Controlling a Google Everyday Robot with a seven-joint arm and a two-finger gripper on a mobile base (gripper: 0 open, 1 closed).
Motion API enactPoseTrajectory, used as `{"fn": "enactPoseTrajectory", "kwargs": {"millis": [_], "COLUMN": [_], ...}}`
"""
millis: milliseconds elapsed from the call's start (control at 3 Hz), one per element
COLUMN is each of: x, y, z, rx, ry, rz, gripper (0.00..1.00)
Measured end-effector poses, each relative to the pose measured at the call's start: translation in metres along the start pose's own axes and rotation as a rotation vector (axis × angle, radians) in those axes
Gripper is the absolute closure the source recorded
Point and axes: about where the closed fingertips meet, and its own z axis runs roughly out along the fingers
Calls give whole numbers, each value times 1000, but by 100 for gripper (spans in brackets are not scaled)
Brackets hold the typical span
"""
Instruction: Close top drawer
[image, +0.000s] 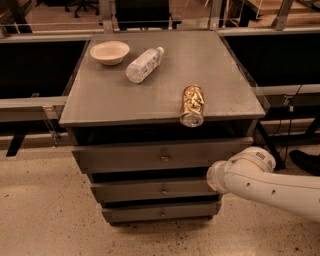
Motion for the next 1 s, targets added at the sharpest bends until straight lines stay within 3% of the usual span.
{"fn": "enactPoseTrajectory", "kwargs": {"millis": [333,1000], "x": [-1,-1], "y": [-1,-1], "z": [0,0], "rx": [0,0], "ry": [-4,-4], "rz": [-4,-4], "gripper": [82,35]}}
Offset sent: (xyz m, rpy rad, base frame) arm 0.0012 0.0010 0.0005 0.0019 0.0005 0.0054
